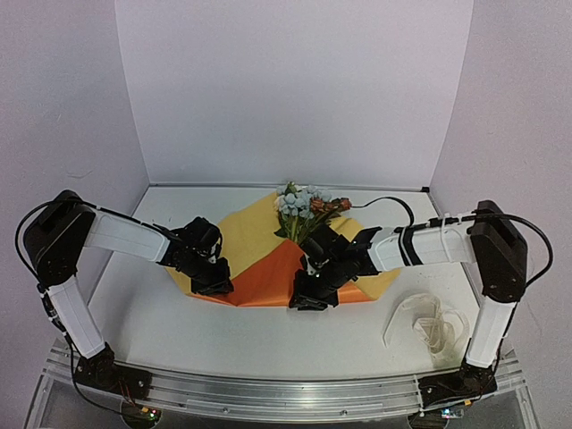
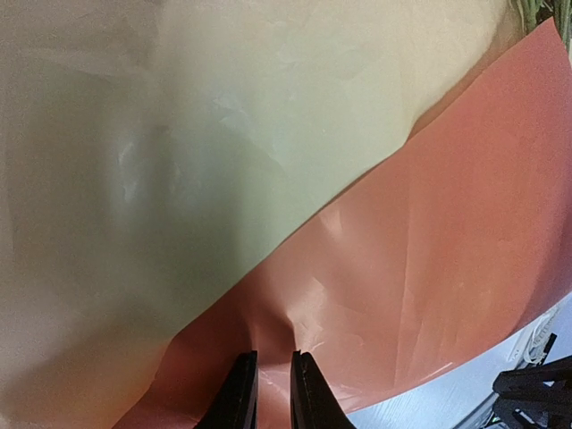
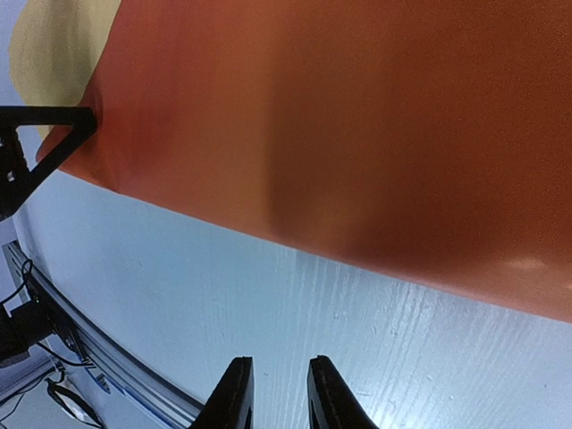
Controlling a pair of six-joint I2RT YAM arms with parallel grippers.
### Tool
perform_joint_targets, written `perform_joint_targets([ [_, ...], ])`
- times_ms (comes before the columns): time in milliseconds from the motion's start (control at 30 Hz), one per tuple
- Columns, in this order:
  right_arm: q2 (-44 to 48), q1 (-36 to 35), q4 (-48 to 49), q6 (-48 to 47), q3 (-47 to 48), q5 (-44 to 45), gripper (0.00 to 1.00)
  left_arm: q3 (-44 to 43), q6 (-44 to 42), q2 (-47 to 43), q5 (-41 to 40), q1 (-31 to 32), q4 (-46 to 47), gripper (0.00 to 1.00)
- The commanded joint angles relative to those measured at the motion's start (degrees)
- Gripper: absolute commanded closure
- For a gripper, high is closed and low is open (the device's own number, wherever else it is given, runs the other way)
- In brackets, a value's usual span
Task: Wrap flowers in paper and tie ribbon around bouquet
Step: Press the fold line of the 1/4-folded wrapping paper.
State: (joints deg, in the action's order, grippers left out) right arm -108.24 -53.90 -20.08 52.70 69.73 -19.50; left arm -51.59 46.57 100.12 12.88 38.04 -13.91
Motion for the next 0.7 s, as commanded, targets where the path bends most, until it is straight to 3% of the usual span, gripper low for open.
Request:
perform_joint_targets([
  [0,-2.0,2.1,2.8,0.8,2.5,-0.6,0.78,0.0,0.1,-2.5,-0.3,-0.2,0.2,0.84],
  [467,-5.4,5.3,2.6,-1.4,3.9,1.0,0.82,-1.4,-1.5,-3.4,0.4,-0.2,-0.5,0.82],
  [667,-7.6,5.4,2.3,-3.2,6.3,2.0,0.82,-2.5,-4.2,-5.1,2.8,0.2,0.0,0.71],
])
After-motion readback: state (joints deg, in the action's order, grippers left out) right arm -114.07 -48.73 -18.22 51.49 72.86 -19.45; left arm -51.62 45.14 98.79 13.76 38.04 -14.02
